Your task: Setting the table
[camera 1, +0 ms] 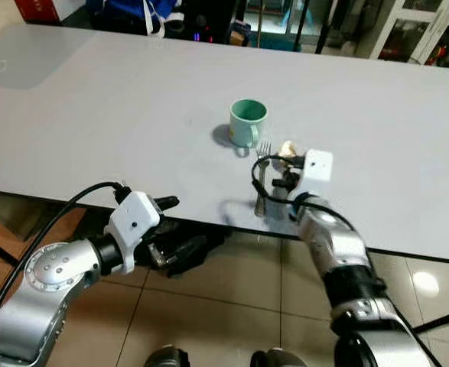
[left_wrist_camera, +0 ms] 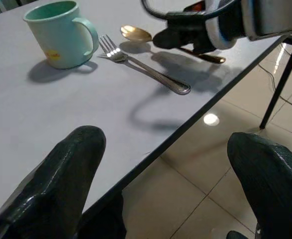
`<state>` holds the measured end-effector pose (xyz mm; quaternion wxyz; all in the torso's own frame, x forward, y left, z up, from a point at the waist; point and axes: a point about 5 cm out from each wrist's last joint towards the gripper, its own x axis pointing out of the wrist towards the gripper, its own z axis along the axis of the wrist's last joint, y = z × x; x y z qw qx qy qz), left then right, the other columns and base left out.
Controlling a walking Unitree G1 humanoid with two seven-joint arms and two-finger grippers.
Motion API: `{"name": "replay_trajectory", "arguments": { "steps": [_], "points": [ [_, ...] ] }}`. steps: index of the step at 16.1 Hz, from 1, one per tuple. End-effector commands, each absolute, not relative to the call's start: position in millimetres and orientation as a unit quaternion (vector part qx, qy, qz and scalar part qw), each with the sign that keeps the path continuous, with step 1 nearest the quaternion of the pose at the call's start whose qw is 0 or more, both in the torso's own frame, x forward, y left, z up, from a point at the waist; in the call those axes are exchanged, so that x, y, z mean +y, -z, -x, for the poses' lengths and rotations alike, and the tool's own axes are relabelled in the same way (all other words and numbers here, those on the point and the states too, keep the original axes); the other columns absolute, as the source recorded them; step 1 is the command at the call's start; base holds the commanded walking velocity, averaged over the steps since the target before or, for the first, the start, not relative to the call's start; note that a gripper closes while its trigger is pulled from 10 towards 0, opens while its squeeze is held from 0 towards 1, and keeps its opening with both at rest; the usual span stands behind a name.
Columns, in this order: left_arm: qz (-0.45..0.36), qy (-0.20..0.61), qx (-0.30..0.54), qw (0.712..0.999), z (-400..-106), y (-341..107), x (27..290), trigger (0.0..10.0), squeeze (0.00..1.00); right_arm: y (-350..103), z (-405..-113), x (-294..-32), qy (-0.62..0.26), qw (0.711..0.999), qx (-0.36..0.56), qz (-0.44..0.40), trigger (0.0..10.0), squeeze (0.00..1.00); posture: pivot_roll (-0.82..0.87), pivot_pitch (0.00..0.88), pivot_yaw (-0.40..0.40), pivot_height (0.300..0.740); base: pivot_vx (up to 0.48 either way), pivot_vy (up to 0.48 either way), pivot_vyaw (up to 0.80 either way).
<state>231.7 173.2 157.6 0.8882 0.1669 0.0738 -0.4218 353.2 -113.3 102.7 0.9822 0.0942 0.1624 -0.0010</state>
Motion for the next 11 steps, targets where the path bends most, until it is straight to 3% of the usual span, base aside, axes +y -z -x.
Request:
{"name": "replay_trajectory", "arguments": {
  "steps": [1, 5, 11],
  "points": [
    [-0.168, 0.423, 0.076, 0.887, -231.9, -158.4, 178.0, 10.0, 0.50, -105.5, -357.7, -113.4, 0.012, 0.985, 0.150, -0.088, 10.0, 0.00, 0.04, 0.117, -0.014, 0.740, 0.000, 0.000, 0.00],
    [-0.166, 0.434, 0.080, 0.882, -231.3, -156.8, 176.9, 10.0, 0.50, -106.7, -365.2, -98.8, 0.012, 0.986, 0.148, -0.075, 10.0, 0.00, 0.05, 0.121, -0.012, 0.740, 0.000, 0.000, 0.00],
    [-0.165, 0.446, 0.077, 0.876, -229.8, -158.4, 170.4, 10.0, 0.50, -98.0, -364.8, -103.8, 0.050, 0.983, 0.157, -0.084, 10.0, 0.00, 0.04, 0.125, -0.008, 0.740, 0.000, 0.000, 0.00]
  ]
}}
